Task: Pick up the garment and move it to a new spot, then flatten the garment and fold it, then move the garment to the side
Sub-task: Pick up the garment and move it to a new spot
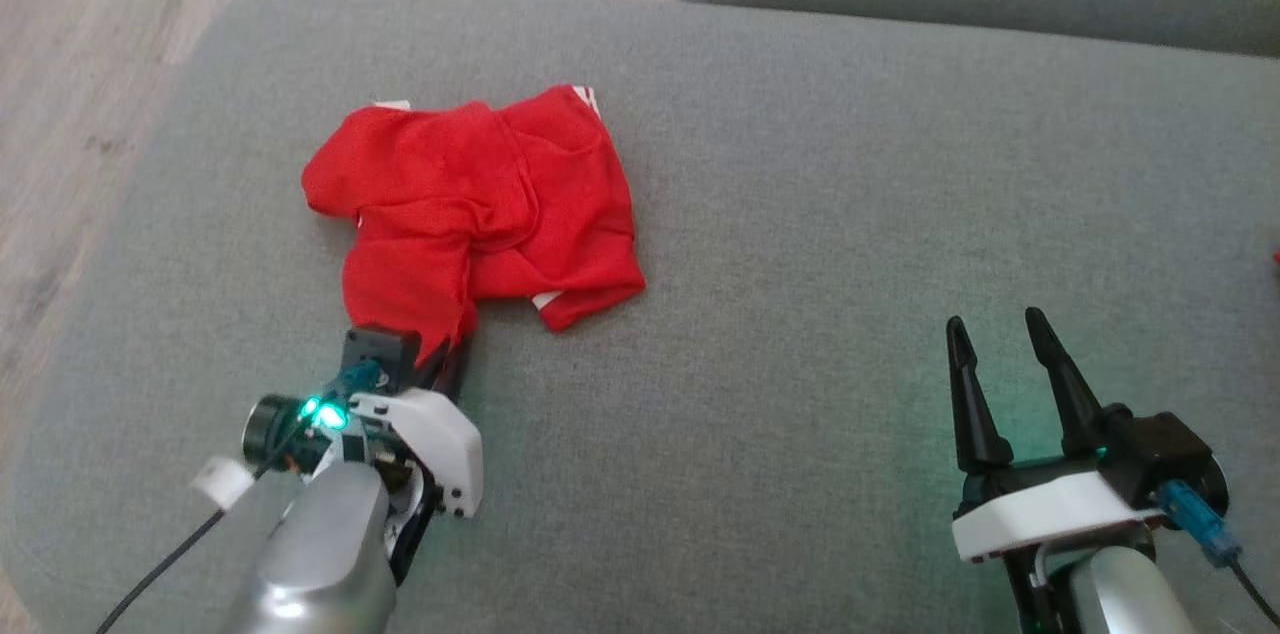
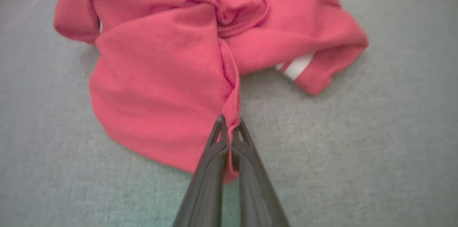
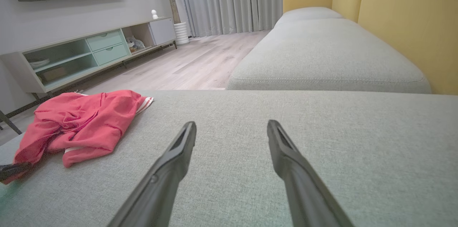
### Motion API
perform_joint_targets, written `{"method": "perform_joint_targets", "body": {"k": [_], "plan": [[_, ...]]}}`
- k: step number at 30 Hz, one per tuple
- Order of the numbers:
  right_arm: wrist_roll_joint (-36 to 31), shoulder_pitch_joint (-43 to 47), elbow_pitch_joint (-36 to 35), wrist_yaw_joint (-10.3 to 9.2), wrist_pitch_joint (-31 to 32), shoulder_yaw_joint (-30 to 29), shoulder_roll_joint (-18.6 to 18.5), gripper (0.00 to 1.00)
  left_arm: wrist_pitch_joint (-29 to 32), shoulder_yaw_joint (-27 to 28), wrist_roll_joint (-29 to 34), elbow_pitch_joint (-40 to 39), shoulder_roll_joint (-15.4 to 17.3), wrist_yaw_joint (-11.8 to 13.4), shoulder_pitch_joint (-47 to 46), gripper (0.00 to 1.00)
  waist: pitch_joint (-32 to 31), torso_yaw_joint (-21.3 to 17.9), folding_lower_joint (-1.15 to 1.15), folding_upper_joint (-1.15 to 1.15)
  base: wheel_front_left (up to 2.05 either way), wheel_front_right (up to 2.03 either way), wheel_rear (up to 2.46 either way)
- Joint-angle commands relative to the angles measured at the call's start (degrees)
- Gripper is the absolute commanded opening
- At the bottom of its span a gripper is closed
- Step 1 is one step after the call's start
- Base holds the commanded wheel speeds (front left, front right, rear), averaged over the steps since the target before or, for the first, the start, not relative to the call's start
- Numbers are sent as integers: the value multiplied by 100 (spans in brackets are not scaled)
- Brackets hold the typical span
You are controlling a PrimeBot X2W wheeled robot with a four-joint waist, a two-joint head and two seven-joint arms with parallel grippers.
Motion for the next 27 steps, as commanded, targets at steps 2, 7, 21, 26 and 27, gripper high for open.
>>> {"method": "perform_joint_targets", "body": {"k": [2, 7, 21, 26, 27], "plan": [[16, -147, -153, -5, -62, 127, -31, 100, -337, 164, -75, -312, 158, -5, -215, 0, -116, -11, 0, 0, 0, 0, 0], [86, -66, -127, -5, -62, 114, -31, 100, -978, 183, -287, -973, 246, -27, -341, 0, -327, -24, 0, 0, 0, 0, 0], [307, -67, -130, -5, -62, 245, -31, 100, -944, 880, -877, -3816, 765, 101, -1094, 0, -517, -561, 0, 0, 0, 0, 0], [371, -110, -137, -5, -62, 286, -31, 100, -849, 745, -675, -4305, 980, 79, -1439, 0, -550, -940, 0, 0, 0, 0, 0], [383, -117, -136, -5, -62, 303, -31, 100, -855, 701, -627, -4368, 1020, 71, -1498, 0, -562, -1031, 0, 0, 0, 0, 0]]}}
